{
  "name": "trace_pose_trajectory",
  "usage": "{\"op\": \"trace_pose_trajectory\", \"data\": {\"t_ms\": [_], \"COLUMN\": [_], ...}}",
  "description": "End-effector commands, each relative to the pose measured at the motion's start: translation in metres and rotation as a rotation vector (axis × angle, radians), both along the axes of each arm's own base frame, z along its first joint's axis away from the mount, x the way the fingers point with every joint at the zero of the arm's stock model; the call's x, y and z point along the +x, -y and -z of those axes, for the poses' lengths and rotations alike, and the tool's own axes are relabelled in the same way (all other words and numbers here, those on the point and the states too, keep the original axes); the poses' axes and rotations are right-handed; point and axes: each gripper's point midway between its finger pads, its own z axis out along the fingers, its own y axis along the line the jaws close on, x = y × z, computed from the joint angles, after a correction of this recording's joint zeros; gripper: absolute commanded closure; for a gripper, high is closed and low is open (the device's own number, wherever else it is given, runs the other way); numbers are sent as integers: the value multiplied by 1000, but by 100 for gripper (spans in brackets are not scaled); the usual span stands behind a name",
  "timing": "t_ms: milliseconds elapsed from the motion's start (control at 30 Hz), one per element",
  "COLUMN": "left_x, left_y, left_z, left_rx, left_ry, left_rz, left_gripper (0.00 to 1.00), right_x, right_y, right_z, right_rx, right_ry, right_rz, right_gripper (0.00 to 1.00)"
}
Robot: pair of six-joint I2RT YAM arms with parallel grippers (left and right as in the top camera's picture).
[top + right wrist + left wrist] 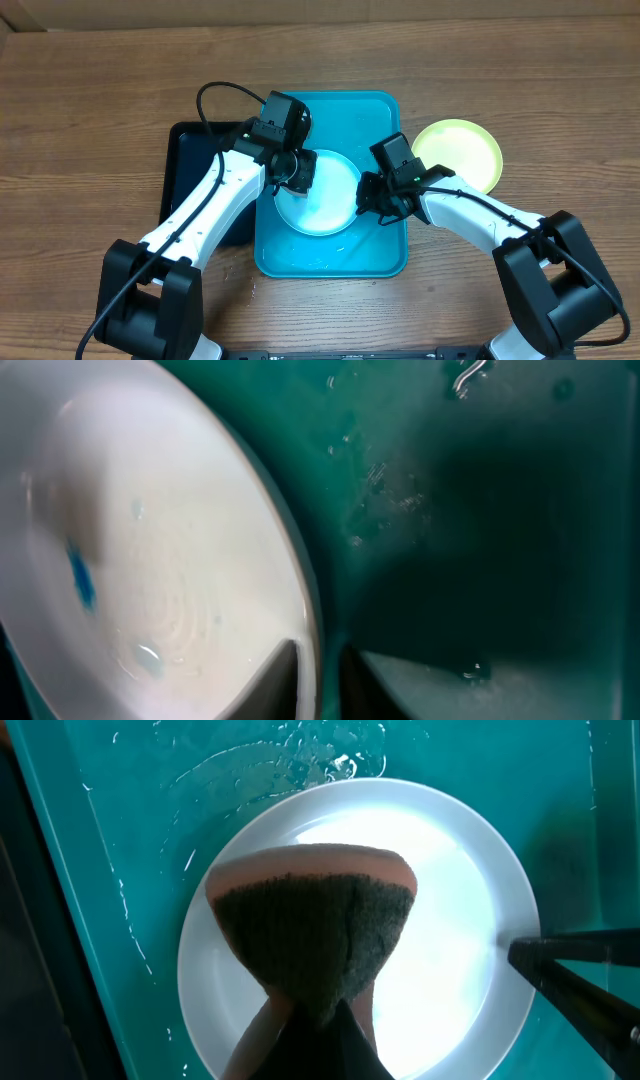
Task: Clean dirty plates on tray and stack at the side
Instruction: 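Scrub the white plate with the sponge while the right gripper holds its rim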
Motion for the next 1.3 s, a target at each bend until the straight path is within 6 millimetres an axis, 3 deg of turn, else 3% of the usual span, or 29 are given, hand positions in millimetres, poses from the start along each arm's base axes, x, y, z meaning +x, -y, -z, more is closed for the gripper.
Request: {"op": "trace_pose_trajectory", "data": {"t_ms": [0,100,200,300,367,533,667,900,1100,1267], "left_x": [5,5,5,3,2,-3,-5,-5,-7,-8], "left_y": [-1,-1,-2,-2,-3,-5,-6,-18,-18,-14], "left_z": [-1,0,0,1,1,4,4,7,7,7], "left_rx": [-2,-1,-1,2,5,12,4,39,29,12], "left_ry": [1,-1,-3,-9,-16,-39,-55,-68,-79,-87], "left_rz": [-28,-28,-28,-28,-28,-37,-76,-208,-232,-219], "left_gripper": [96,96,96,96,96,96,96,96,96,96], "right_x": [-4,-9,-9,-2,1,1,1,-2,-9,-9], "right_y": [-3,-11,-13,-9,-10,-10,-11,-11,-7,-7], "right_z": [3,3,4,4,2,2,2,3,7,2], "right_rx": [-3,-3,-32,-69,-62,-60,-60,-65,-66,-68], "right_ry": [-6,-6,20,59,69,72,72,59,3,7], "right_rz": [-8,-32,-38,-19,-18,-18,-19,-19,44,44], "right_gripper": [95,93,73,67,70,89,96,96,96,81]}}
